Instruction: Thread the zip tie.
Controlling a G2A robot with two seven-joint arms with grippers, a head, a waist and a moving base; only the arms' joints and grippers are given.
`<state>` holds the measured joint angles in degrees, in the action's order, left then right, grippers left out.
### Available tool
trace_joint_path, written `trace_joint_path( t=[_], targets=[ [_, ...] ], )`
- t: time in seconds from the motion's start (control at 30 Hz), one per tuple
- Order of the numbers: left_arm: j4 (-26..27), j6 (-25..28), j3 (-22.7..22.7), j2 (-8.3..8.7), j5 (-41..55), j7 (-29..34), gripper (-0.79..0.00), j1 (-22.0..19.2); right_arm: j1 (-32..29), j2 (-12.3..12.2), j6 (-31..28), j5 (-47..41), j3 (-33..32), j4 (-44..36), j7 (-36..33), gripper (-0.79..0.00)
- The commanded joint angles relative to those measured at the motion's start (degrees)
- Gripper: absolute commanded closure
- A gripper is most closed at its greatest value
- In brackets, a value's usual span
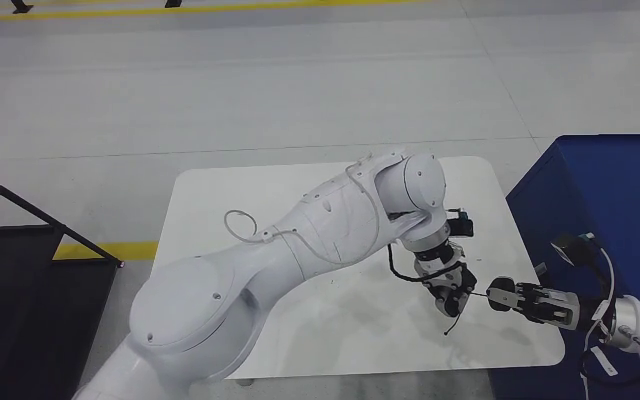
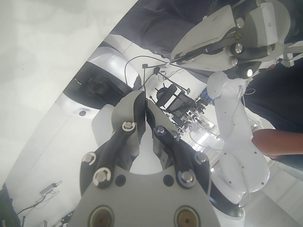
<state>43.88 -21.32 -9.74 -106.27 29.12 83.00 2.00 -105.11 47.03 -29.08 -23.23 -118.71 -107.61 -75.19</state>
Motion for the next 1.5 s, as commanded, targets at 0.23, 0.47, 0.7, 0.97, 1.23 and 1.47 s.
trace_joint_path(
  t=[0.23, 0.47, 0.7, 0.97, 1.23, 1.47],
  targets=[
    [-2.4, 0.9, 0.0, -1.36, 0.1, 0.9, 0.0, -0.5, -0.3, 0.1, 0.1, 1.5, 0.5, -1.1, 2.1, 0.0],
    [-4.8, 1.1, 0.0, -2.18, -0.1, 1.1, 0.0, -1.3, -0.8, 0.1, -0.3, 1.4, 0.0, -1.4, 2.2, 0.0],
    [-7.2, 0.3, 0.0, -2.99, -1.4, 0.3, 0.0, -1.3, -0.9, 0.0, -0.2, 0.9, -0.2, -1.4, 2.0, 0.0],
    [-8.1, 0.9, 0.0, -4.09, -1.9, 0.9, 0.0, -1.2, -0.7, -0.1, 0.0, 0.9, -0.1, -1.5, 2.0, 0.0],
    [-8.5, 2.1, 0.0, -4.62, -0.7, 2.1, 0.0, -2.1, -0.6, -0.2, 0.7, 1.1, 0.3, -1.4, 2.1, 0.0],
    [-9.4, 2.0, 0.0, -4.54, -0.2, 2.0, -0.32, -2.1, -0.8, -0.3, 1.5, 1.7, 0.4, -1.4, 2.3, 0.0]
  ],
)
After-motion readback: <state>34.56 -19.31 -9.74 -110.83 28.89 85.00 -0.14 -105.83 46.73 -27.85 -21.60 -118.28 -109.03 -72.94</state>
